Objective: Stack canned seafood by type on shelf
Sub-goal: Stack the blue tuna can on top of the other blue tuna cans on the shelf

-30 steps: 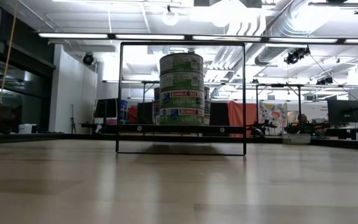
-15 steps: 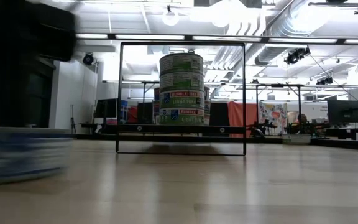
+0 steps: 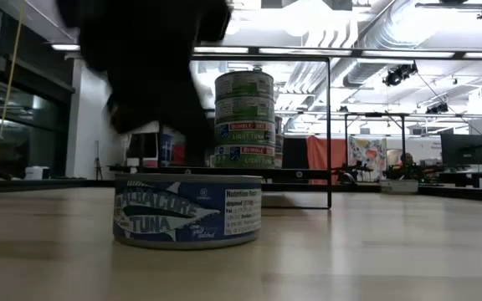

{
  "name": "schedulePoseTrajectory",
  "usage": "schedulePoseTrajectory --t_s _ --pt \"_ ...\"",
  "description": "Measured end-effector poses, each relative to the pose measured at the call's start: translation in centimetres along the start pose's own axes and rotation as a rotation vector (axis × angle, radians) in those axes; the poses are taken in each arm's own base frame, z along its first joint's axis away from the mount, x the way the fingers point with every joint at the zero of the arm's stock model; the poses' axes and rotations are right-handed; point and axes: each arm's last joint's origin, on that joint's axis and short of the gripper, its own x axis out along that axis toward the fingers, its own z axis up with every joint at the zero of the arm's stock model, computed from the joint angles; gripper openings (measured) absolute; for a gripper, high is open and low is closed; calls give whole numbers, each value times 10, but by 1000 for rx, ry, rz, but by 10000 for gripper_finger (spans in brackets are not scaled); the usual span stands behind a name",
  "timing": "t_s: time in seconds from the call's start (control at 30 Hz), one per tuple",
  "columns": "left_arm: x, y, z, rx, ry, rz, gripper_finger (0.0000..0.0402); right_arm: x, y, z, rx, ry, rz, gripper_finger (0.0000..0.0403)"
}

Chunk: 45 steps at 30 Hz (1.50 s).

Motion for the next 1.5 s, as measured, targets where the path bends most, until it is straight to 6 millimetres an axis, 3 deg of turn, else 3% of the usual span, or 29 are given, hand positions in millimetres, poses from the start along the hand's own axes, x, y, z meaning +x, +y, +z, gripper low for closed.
schedulePoseTrajectory --t_s 0.17,0.27,0.37,0.53,0.8,0.9,1.23,1.5 --pt "-38 -35 18 215 -35 -65 0 54 -2 6 1 -8 34 0" --pt "-57 -45 5 298 -29 -104 0 79 -9 14 32 -13 19 0" --pt "-64 -41 -20 287 -30 -70 0 92 -14 22 52 -34 0 0" --pt "-51 -17 -59 164 -49 -45 0 100 -18 42 54 -72 -18 0" --pt "-33 10 -57 142 -87 3 0 112 -24 78 139 -109 -4 0" --pt "-28 11 -54 150 -75 -16 0 114 -24 85 126 -86 19 0" --pt "-12 9 -57 172 -87 -46 0 121 -27 85 179 -103 18 0" --pt "-10 12 -53 205 -98 -35 0 121 -23 86 198 -114 60 0"
